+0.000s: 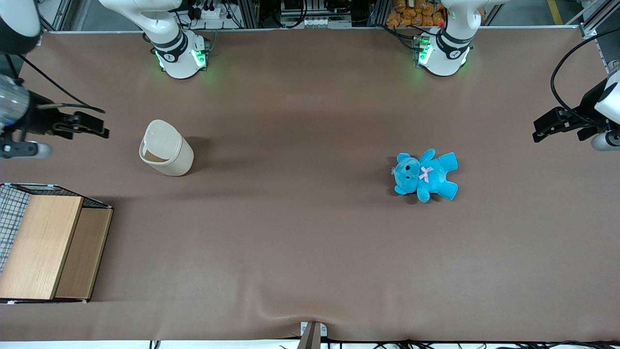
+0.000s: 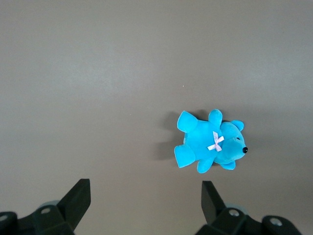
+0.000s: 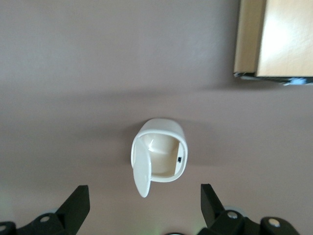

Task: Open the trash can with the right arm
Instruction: 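Withdraw the right gripper up and away from the opened can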

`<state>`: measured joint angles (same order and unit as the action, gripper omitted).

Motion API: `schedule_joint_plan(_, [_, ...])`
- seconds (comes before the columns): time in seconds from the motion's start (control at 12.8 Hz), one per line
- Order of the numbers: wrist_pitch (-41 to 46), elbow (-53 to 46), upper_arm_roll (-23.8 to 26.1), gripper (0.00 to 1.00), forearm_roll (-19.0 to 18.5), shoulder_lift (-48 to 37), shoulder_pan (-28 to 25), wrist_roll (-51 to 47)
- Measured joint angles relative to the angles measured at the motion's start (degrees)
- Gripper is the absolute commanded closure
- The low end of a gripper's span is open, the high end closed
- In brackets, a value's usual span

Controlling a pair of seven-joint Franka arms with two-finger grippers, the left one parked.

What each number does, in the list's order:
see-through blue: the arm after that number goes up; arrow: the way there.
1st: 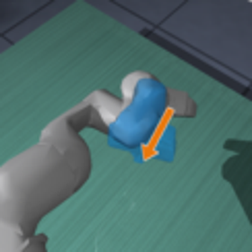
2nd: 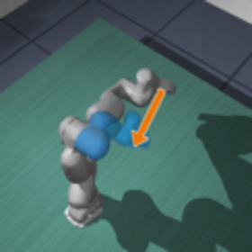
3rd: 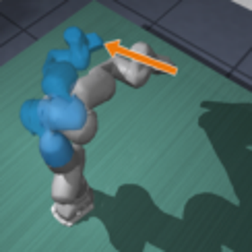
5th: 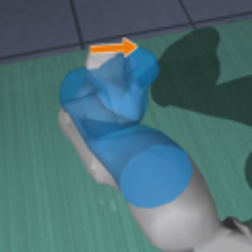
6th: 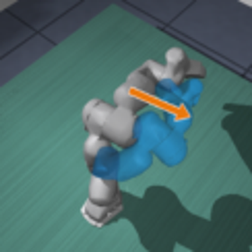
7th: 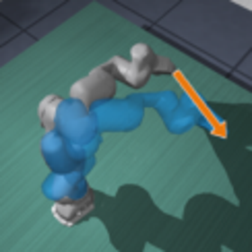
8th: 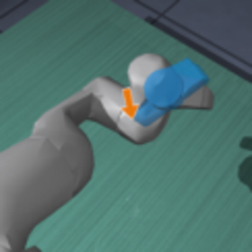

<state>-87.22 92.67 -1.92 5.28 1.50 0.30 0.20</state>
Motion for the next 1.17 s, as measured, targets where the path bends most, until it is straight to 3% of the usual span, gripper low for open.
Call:
schedule_joint_plan(0.55, [2.9,-8.9,-1.7,0.00,-2.9,-0.1,1.8,3.7])
schedule_joint_plan(1.17, [4.2,-9.4,-3.0,0.00,-3.8,0.2,1.8,4.6])
